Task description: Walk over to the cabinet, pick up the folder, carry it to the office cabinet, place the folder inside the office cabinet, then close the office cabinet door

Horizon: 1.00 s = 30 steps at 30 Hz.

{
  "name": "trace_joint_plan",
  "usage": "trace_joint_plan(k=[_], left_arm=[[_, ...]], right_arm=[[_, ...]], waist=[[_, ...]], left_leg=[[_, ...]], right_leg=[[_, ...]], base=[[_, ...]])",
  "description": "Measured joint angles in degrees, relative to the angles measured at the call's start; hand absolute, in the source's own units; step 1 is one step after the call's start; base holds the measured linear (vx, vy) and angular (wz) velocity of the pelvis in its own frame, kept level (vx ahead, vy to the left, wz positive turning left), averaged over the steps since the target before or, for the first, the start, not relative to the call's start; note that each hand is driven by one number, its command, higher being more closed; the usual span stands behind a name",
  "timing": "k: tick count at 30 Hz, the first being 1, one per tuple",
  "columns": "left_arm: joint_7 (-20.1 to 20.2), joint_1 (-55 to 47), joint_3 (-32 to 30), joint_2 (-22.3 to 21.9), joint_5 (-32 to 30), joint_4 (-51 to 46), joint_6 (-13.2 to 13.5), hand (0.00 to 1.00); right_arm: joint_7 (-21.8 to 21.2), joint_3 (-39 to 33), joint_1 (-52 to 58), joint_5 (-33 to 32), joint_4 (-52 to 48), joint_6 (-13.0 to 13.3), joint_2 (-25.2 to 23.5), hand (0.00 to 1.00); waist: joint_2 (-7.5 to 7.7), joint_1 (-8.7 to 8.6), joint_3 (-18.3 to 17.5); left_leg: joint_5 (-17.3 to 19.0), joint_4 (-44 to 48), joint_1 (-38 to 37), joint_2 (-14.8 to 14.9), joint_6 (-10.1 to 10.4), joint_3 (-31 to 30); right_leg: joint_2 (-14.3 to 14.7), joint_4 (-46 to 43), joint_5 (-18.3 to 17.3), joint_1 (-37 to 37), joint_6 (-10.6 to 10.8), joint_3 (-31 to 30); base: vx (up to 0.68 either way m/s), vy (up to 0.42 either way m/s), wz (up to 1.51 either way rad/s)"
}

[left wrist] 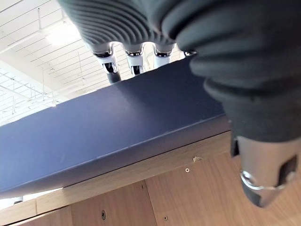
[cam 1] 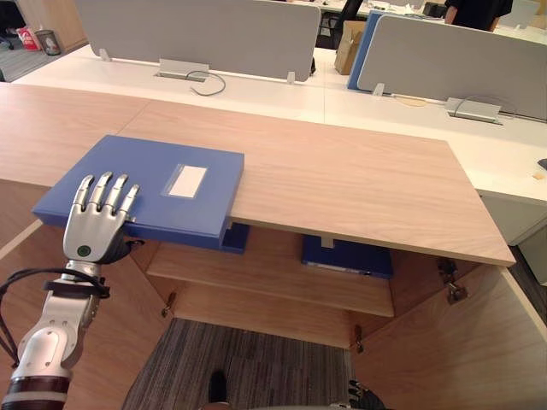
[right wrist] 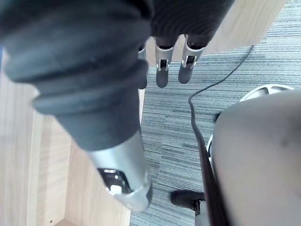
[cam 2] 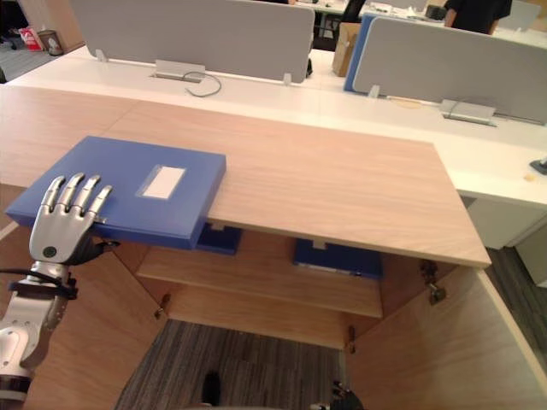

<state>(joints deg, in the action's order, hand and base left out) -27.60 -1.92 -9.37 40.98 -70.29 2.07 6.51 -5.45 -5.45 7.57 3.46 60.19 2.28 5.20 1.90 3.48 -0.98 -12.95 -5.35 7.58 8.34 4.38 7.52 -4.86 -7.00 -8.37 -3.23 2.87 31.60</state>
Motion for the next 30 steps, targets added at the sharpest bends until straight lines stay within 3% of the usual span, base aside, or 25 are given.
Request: trace_joint_plan(k=[10,11,26,30], left_arm=[[0.53,2.1,0.87,0.03,0.05,3.39,-0.13,0.0],[0.48,2.69,1.2,0.03,0.07,3.99,-0.26,1.0],[0.5,5.51,2.82,-0.36,0.03,4.78,-0.79,1.0],[0.51,4.38,2.81,-2.29,0.1,0.8,-1.17,1.0]], right_arm=[[-0.05,-0.21,-0.01,0.24,-1.08,-0.02,0.02,0.0],[-0.06,-0.49,-0.03,0.27,-1.08,-0.02,-0.01,0.0],[-0.08,-1.98,-0.81,0.24,-1.97,-0.1,-0.17,0.0],[-0.08,-1.98,-1.17,0.24,-1.97,-0.14,-0.18,0.0]], waist=[[0.17,-0.65,-0.01],[0.17,-0.62,0.0],[0.13,-0.95,0.36],[0.15,-0.82,0.38]], left_leg=[[0.83,-0.01,-0.81,0.01,0.43,1.24],[0.87,-0.01,-0.88,-0.01,0.44,1.25],[1.33,-0.04,-1.87,-0.02,0.8,1.38],[1.34,-0.04,-1.88,-0.09,0.79,1.34]], right_leg=[[0.23,1.26,0.02,-0.71,0.0,-0.97],[0.27,1.38,0.02,-0.85,-0.01,-0.96],[0.45,2.28,0.02,-2.14,-0.01,-0.97],[0.36,2.28,0.02,-2.13,-0.01,-0.95]], base=[[0.02,-0.007,-0.06],[0.0,0.0,0.0],[0.0,0.0,0.0],[0.0,0.0,0.0]])
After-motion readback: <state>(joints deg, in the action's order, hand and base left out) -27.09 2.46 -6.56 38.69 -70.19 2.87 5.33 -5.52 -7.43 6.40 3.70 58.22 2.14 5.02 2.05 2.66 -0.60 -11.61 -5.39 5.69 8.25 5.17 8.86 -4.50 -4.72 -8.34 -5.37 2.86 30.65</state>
